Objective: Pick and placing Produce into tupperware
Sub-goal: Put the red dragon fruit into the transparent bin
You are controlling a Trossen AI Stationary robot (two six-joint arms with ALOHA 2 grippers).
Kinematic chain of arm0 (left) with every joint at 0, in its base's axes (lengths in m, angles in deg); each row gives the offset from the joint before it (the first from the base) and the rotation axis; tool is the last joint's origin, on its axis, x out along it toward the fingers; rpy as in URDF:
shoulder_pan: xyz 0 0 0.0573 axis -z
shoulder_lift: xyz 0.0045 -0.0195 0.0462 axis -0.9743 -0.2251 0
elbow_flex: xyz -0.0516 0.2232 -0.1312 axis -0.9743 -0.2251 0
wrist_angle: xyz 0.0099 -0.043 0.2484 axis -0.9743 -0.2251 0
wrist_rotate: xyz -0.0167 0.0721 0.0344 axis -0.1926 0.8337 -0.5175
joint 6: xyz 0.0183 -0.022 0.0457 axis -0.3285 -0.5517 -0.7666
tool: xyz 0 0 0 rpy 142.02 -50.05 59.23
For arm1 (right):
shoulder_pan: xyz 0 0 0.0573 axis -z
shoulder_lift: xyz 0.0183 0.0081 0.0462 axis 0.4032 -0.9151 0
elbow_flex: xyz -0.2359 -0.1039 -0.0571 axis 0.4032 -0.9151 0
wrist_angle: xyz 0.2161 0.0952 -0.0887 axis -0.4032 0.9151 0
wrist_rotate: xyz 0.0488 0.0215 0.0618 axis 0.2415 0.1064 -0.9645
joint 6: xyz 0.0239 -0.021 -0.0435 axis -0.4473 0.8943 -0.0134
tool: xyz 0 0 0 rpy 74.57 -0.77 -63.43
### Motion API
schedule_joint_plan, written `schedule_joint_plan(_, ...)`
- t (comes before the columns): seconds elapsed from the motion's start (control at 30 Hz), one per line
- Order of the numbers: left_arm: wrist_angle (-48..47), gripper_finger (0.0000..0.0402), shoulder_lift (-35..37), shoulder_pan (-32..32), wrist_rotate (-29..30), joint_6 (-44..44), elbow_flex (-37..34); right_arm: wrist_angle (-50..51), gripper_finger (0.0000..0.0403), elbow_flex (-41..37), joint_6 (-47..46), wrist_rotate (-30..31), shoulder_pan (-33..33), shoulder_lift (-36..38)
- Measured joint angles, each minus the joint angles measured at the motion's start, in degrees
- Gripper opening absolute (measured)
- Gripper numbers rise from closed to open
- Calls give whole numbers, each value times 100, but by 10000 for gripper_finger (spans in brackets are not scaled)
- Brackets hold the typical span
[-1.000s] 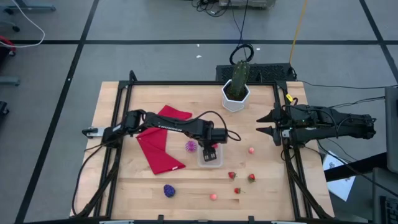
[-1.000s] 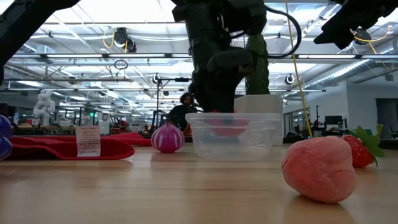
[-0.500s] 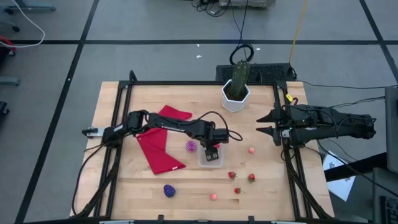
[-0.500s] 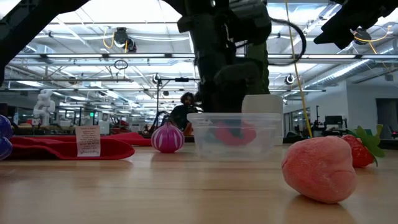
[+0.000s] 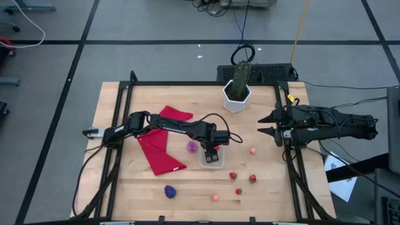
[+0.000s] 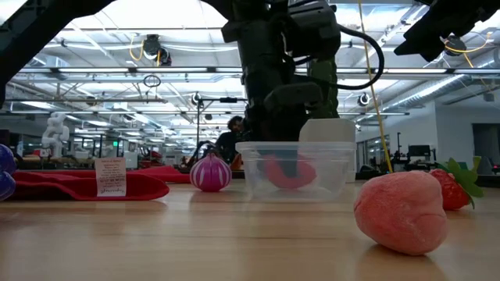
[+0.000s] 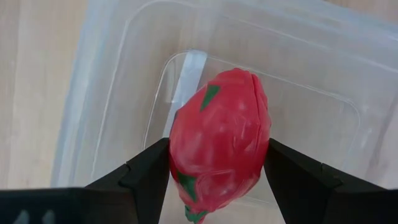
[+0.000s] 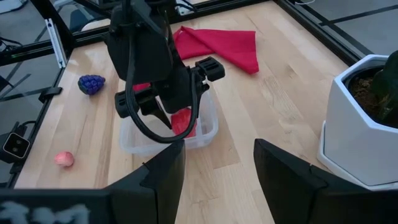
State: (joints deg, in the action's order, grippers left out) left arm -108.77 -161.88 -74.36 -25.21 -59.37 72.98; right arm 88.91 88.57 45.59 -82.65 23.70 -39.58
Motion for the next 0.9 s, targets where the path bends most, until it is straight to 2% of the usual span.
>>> schedule_joint_plan(0.9, 4, 244, 0, -4, 39, 140, 0, 2, 185, 1, -15, 0, 0, 1)
